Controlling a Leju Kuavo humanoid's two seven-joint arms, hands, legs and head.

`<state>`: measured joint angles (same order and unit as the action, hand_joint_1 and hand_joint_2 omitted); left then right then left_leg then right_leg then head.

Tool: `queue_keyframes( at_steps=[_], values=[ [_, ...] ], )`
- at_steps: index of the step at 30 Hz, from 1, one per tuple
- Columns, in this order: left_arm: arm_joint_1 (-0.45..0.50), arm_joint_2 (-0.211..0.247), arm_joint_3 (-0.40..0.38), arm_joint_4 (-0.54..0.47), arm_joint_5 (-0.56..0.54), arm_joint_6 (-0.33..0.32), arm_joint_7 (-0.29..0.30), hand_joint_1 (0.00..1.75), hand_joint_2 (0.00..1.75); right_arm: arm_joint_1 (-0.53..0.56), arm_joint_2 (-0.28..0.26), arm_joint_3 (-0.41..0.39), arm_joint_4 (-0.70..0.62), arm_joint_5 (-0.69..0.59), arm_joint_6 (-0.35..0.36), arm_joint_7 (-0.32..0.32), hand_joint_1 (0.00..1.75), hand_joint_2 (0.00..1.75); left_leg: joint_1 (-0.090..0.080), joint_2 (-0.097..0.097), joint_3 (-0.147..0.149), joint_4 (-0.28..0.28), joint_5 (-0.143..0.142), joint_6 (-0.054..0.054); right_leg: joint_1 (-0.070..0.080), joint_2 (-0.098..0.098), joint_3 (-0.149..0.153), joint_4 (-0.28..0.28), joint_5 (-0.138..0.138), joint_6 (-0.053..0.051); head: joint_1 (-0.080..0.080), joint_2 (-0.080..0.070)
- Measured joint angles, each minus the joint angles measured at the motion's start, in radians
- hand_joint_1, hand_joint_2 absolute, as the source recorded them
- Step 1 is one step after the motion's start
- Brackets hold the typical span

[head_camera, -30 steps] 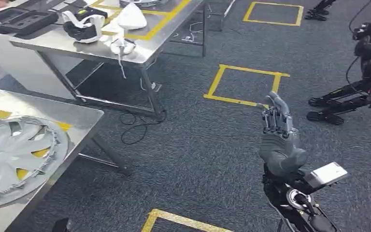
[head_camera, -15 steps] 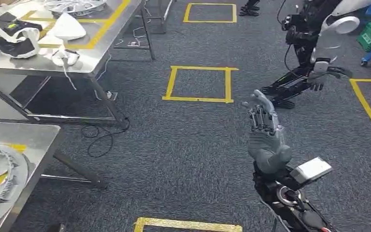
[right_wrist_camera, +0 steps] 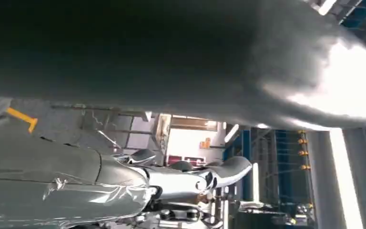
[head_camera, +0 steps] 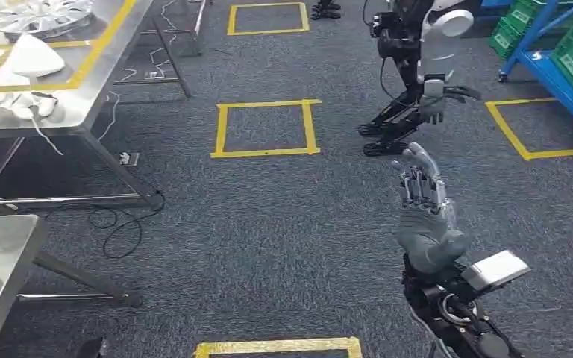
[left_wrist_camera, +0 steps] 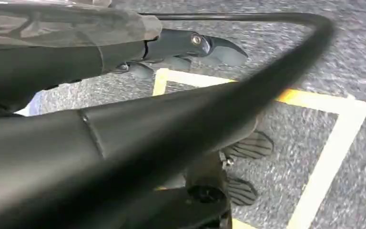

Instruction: Take the parts from the cabinet and place them on the table.

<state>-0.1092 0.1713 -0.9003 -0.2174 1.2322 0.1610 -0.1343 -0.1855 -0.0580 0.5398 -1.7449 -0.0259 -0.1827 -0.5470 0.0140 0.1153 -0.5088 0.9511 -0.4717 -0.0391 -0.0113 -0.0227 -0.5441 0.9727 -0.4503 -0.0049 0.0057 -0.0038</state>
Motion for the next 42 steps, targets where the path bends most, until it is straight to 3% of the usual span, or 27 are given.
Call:
queue_keyframes(
  at_steps=[2,4,6,8,9,10,11,14,15,17,19,21,23,24,25,26,27,30,32,33,35,36,37,39,40,41,42],
  values=[
    [0.000,0.000,0.000,0.000,0.000,0.000,0.000,0.00,0.00,-0.003,0.000,0.000,-0.003,0.001,0.000,0.000,0.00,0.00,0.005,-0.082,-0.045,0.103,-0.067,-0.001,0.000,0.019,-0.004,0.000,0.004,-0.009,-0.016,0.000],
    [0.004,0.000,0.000,0.000,0.000,0.000,0.000,0.00,0.00,-0.001,0.000,0.000,-0.004,0.001,0.001,0.000,0.00,0.00,0.003,-0.103,-0.136,0.283,-0.140,-0.001,0.003,0.044,-0.010,0.000,0.007,-0.016,-0.030,0.000],
    [0.007,-0.002,0.000,0.000,0.000,0.000,0.000,0.00,0.00,0.000,0.000,0.000,-0.004,0.001,0.001,0.002,0.00,0.00,0.001,-0.108,-0.173,0.334,-0.130,0.005,0.008,0.073,-0.012,0.000,0.010,-0.021,-0.036,0.000],
    [0.006,-0.001,0.000,0.000,0.000,0.001,0.000,0.00,0.00,-0.001,0.000,0.000,-0.004,0.001,0.002,0.002,0.00,0.00,-0.004,-0.118,-0.116,0.199,-0.041,0.021,0.011,0.102,-0.011,0.000,0.013,-0.021,-0.040,0.000],
    [0.006,-0.001,0.000,0.000,0.000,0.001,0.000,0.00,0.00,-0.001,0.000,0.000,-0.004,0.001,0.002,0.002,0.00,0.00,-0.007,-0.145,-0.069,0.098,0.006,0.031,0.010,0.115,-0.011,0.000,0.015,-0.020,-0.042,0.000],
    [0.006,0.004,0.000,0.000,0.001,0.002,0.000,0.00,0.00,-0.002,0.000,0.000,-0.004,0.001,0.003,0.002,0.00,0.00,-0.008,-0.205,-0.036,0.026,0.023,0.039,0.006,0.124,-0.013,0.000,0.017,-0.018,-0.044,0.000],
    [0.006,0.004,0.000,0.000,0.001,0.002,0.000,0.00,0.00,-0.002,0.000,0.000,-0.004,0.001,0.003,0.002,0.00,0.00,-0.007,-0.214,-0.028,0.001,0.020,0.040,0.013,0.138,-0.017,0.002,0.017,-0.013,-0.043,0.000],
    [0.001,0.004,0.000,0.000,0.002,0.002,0.000,0.00,0.00,-0.001,0.000,0.000,-0.004,0.001,0.003,0.004,0.00,0.00,-0.016,-0.174,-0.026,-0.003,0.024,0.040,0.002,0.173,-0.024,-0.006,0.026,0.006,-0.044,0.000],
    [0.001,0.001,0.000,0.000,0.002,0.002,0.000,0.00,0.00,-0.001,0.000,0.000,-0.004,0.001,0.003,0.004,0.00,0.00,-0.003,-0.156,-0.022,-0.021,0.033,0.044,0.009,0.162,-0.038,-0.001,0.024,0.009,-0.044,0.000],
    [0.003,0.002,0.000,0.000,0.002,0.002,0.000,0.00,0.00,-0.006,0.000,-0.001,-0.004,0.001,0.004,0.005,0.00,0.00,-0.005,-0.129,-0.018,-0.028,0.036,0.052,0.012,0.062,-0.070,0.079,-0.038,0.015,-0.023,0.000],
    [0.008,0.002,0.000,0.000,0.002,0.001,0.000,0.00,0.00,-0.005,0.000,0.000,-0.004,0.002,0.004,0.005,0.00,0.00,-0.007,-0.099,-0.018,-0.028,0.035,0.054,0.007,0.040,-0.138,0.244,-0.120,0.024,-0.018,0.000],
    [0.009,0.002,0.000,0.000,0.003,0.002,0.000,0.00,0.00,-0.004,0.000,0.000,-0.004,0.002,0.004,0.006,0.00,0.00,-0.005,-0.071,-0.018,-0.027,0.034,0.052,-0.001,0.032,-0.168,0.325,-0.136,0.034,-0.010,0.000],
    [0.008,-0.001,0.000,0.000,0.003,0.001,0.000,0.00,0.00,-0.004,0.000,0.000,-0.004,0.003,0.004,0.006,0.00,0.00,-0.002,-0.047,-0.013,-0.026,0.029,0.045,-0.009,0.019,-0.098,0.205,-0.065,0.041,0.000,0.000],
    [0.008,-0.002,0.000,0.000,0.003,0.001,0.000,0.00,0.00,-0.004,0.000,0.000,-0.004,0.003,0.005,0.006,0.00,0.00,0.001,-0.036,-0.008,-0.023,0.025,0.039,-0.009,-0.003,-0.046,0.107,-0.023,0.042,0.005,0.000],
    [0.008,-0.002,0.000,0.000,0.003,0.001,0.000,0.00,0.00,-0.005,0.000,0.000,-0.004,0.003,0.005,0.006,0.00,0.00,-0.001,-0.027,-0.004,-0.020,0.019,0.031,-0.008,-0.049,-0.002,0.021,-0.001,0.043,0.010,0.000],
    [0.008,0.000,0.000,0.000,0.003,0.001,0.000,0.00,0.00,-0.008,0.000,0.001,-0.004,0.004,0.006,0.007,0.00,0.00,-0.008,-0.017,-0.005,-0.013,0.014,0.023,0.007,-0.071,0.011,-0.003,-0.013,0.042,0.021,0.000],
    [0.008,0.000,0.000,0.000,0.003,0.001,0.000,0.00,0.00,-0.008,0.000,0.001,-0.004,0.004,0.006,0.006,0.00,0.00,-0.010,-0.008,-0.006,-0.010,0.015,0.020,0.001,-0.062,0.015,-0.003,-0.013,0.025,0.019,0.000],
    [0.004,0.000,0.000,0.000,0.003,0.001,0.000,0.00,0.00,-0.005,0.000,0.000,-0.004,0.004,0.006,0.007,0.00,0.00,-0.007,0.031,0.004,-0.011,0.011,0.008,0.005,-0.017,0.010,-0.007,-0.006,0.007,0.004,0.000],
    [0.002,0.000,0.000,0.000,0.003,0.001,0.000,0.00,0.00,-0.009,0.000,0.000,-0.005,0.005,0.006,0.006,0.00,0.00,0.001,-0.066,-0.025,0.059,-0.044,0.000,-0.001,0.002,0.010,-0.011,-0.001,-0.006,-0.007,0.000],
    [0.002,-0.001,0.000,0.000,0.003,0.001,0.000,0.00,0.00,-0.009,0.000,0.000,-0.005,0.005,0.006,0.007,0.00,0.00,0.002,-0.091,-0.064,0.138,-0.084,-0.001,-0.001,0.013,0.007,-0.011,0.001,-0.011,-0.015,0.000],
    [0.006,-0.001,0.000,0.000,0.003,0.001,0.000,0.00,0.00,-0.007,0.000,0.000,-0.004,0.005,0.007,0.007,0.00,0.00,0.002,-0.106,-0.149,0.302,-0.145,-0.004,0.003,0.040,0.002,-0.011,0.004,-0.017,-0.027,0.000],
    [0.008,-0.001,0.000,0.000,0.003,0.001,0.000,0.00,0.00,-0.006,0.000,0.000,-0.004,0.005,0.007,0.007,0.00,0.00,0.002,-0.108,-0.166,0.328,-0.140,-0.002,0.004,0.057,0.001,-0.011,0.005,-0.019,-0.031,0.000],
    [0.009,-0.002,0.000,0.000,0.003,0.001,0.000,0.00,0.00,-0.006,0.000,0.000,-0.004,0.005,0.007,0.008,0.00,0.00,0.002,-0.109,-0.158,0.303,-0.111,0.000,0.004,0.071,0.001,-0.011,0.006,-0.019,-0.033,0.000],
    [0.007,-0.001,0.000,0.000,0.002,0.002,0.001,0.00,0.00,-0.007,0.000,0.000,-0.004,0.006,0.007,0.008,0.00,0.00,0.002,-0.122,-0.086,0.140,-0.015,0.011,0.005,0.099,0.004,-0.011,0.008,-0.016,-0.039,0.000],
    [0.007,0.001,0.000,0.000,0.002,0.002,0.001,0.00,0.00,-0.008,0.000,0.000,-0.004,0.006,0.005,0.008,0.00,0.00,0.002,-0.167,-0.037,0.036,0.031,0.019,0.003,0.113,0.003,-0.011,0.009,-0.014,-0.044,0.000],
    [0.007,0.004,0.000,0.000,0.002,0.004,0.002,0.00,0.00,-0.009,0.000,0.000,-0.004,0.006,0.003,0.008,0.00,0.00,0.003,-0.202,-0.023,0.002,0.021,0.024,0.008,0.121,-0.001,-0.010,0.011,-0.009,-0.045,0.000],
    [0.005,0.003,0.000,0.000,0.000,0.004,0.002,0.00,0.00,-0.009,0.000,0.000,-0.004,0.008,0.002,0.008,0.00,0.00,0.003,-0.191,-0.022,-0.010,0.023,0.020,0.004,0.134,-0.006,-0.008,0.012,-0.004,-0.041,0.000]
  ],
)
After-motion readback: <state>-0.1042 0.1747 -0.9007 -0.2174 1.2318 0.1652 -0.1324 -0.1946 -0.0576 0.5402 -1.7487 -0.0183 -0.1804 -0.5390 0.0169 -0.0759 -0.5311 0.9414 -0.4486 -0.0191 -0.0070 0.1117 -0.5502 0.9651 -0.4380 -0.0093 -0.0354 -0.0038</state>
